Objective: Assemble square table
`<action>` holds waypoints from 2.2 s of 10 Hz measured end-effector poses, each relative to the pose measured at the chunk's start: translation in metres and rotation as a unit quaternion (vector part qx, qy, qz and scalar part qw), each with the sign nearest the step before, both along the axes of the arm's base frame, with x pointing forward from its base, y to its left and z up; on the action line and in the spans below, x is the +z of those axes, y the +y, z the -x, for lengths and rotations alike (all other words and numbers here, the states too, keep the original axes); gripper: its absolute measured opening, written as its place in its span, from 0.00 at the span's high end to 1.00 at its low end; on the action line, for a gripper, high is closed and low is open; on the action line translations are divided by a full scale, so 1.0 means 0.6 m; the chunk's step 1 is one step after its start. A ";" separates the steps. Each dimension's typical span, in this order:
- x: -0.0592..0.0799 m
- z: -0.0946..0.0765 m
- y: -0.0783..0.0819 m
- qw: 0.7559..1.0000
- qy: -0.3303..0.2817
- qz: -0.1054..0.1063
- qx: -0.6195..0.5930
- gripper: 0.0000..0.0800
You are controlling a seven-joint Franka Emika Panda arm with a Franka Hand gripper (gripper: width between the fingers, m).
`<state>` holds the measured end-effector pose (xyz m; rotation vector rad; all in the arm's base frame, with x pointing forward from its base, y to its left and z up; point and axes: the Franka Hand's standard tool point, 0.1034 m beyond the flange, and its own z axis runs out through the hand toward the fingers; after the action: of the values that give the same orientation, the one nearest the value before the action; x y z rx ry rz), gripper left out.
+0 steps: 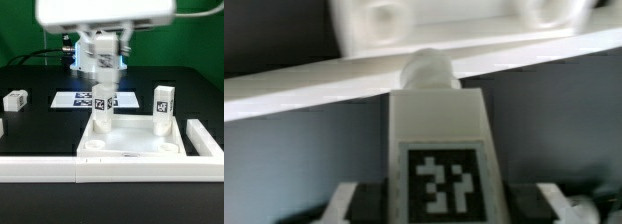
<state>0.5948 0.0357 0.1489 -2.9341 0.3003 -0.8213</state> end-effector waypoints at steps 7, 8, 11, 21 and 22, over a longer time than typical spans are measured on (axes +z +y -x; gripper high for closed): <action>-0.020 -0.043 0.109 0.999 0.007 -0.038 -0.013 0.64; -0.041 -0.033 0.106 1.000 -0.005 -0.023 -0.009 0.64; -0.077 -0.038 0.092 1.000 -0.003 -0.001 0.000 0.64; -0.124 -0.029 0.076 1.000 -0.005 0.018 0.003 0.64; -0.126 -0.029 0.086 1.000 -0.019 0.020 0.001 0.64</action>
Offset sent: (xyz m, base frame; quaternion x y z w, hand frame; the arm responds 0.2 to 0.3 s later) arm 0.0000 0.0000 0.0000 0.0000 0.0000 0.0000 1.0000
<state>0.6124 0.0872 0.0734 -2.9507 0.2805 -0.8902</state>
